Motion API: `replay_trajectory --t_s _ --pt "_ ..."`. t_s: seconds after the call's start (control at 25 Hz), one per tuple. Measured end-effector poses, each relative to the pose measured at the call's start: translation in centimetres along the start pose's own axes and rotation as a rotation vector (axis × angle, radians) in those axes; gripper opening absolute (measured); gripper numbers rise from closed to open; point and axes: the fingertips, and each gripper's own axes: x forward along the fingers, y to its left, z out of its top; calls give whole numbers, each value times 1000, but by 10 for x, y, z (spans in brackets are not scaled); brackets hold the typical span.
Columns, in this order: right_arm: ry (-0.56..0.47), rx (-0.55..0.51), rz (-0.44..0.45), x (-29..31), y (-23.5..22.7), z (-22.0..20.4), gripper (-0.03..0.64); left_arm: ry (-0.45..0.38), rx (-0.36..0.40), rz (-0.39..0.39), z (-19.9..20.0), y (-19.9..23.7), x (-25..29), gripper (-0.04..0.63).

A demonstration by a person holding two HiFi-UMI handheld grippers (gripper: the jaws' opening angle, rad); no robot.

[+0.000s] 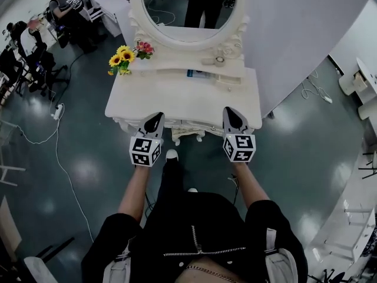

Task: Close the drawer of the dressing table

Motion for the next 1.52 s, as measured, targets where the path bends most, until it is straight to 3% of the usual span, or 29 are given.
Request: replay_trajectory --t_s 0.6,0.92,1.28,1.52 --pt "19 -9 -121 163 -27 30 6 -4 14 -141 30 114 158 21" --pt "39 -5 -179 222 -29 31 6 4 21 -190 32 166 210 21" --pt "40 -6 -200 238 -44 27 8 19 8 -211 28 174 240 21" --pt "10 -9 -201 241 -61 33 84 26 5 -202 32 172 253 21"
